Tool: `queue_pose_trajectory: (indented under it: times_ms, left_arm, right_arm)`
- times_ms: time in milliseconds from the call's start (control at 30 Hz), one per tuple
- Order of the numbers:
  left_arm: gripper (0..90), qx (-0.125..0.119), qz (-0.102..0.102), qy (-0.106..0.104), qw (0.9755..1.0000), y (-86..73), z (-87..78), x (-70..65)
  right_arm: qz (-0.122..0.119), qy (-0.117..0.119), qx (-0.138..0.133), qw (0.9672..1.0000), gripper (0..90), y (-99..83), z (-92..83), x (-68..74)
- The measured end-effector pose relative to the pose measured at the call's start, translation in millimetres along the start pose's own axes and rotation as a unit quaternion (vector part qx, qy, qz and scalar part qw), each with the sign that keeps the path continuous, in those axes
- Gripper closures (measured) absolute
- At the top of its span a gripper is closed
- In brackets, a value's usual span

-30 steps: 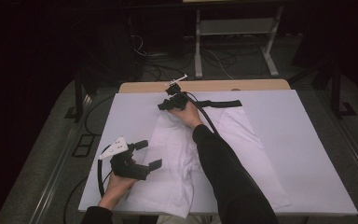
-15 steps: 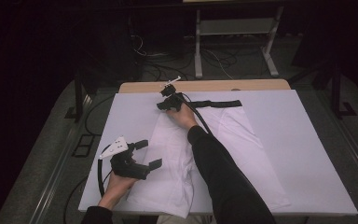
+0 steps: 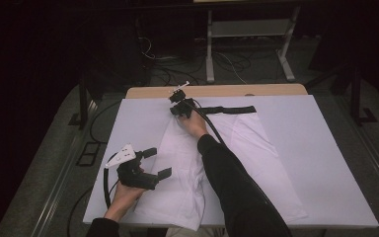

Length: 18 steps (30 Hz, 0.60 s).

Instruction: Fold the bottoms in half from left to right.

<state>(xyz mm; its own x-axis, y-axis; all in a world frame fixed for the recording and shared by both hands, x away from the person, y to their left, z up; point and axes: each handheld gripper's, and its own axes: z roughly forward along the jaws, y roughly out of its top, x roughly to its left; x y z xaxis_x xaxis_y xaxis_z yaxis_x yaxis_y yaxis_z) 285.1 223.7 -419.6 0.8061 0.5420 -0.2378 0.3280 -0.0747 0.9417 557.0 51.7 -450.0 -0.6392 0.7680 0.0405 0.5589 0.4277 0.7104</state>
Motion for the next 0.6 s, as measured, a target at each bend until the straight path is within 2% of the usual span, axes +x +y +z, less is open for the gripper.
queue_pose_trajectory:
  times_ms: [33, 67, 133, 233, 433, 500, 600]
  left_arm:
    - [0.0, 0.0, 0.0, 0.001, 1.0, 0.0, 0.1, 0.0]
    - [0.0, 0.001, 0.0, 0.002, 1.0, 0.1, 0.0, -0.1]
    - [0.0, 0.001, 0.001, 0.003, 1.0, 0.2, -0.5, 0.1]
    - [0.0, 0.005, 0.0, 0.008, 1.0, 0.1, -0.7, 0.6]
    - [0.0, 0.03, 0.008, 0.028, 0.9991, -0.6, -4.4, -0.4]
    - [0.0, 0.038, 0.005, 0.035, 0.9987, -1.7, -7.5, -0.6]
    - [0.0, 0.048, -0.01, 0.047, 0.9977, -3.4, -12.4, 0.9]
  right_arm:
    - [0.0, 0.0, 0.0, 1.0, 77.0, 0.0, 0.0, 0.0]
    - [0.0, 0.004, 0.003, 1.0, 82.4, 0.9, -1.6, -1.0]
    - [0.006, 0.008, 0.004, 0.9999, 84.4, 1.3, -3.3, -2.1]
    - [0.009, 0.012, 0.006, 0.9999, 85.0, 1.8, -5.0, -3.0]
    - [0.006, 0.023, 0.006, 0.9997, 85.6, 2.4, -11.6, -3.0]
    - [0.007, 0.028, 0.003, 0.9996, 85.6, 1.8, -14.7, -3.5]
    - [0.004, 0.031, -0.001, 0.9995, 85.7, 2.3, -19.8, -3.5]
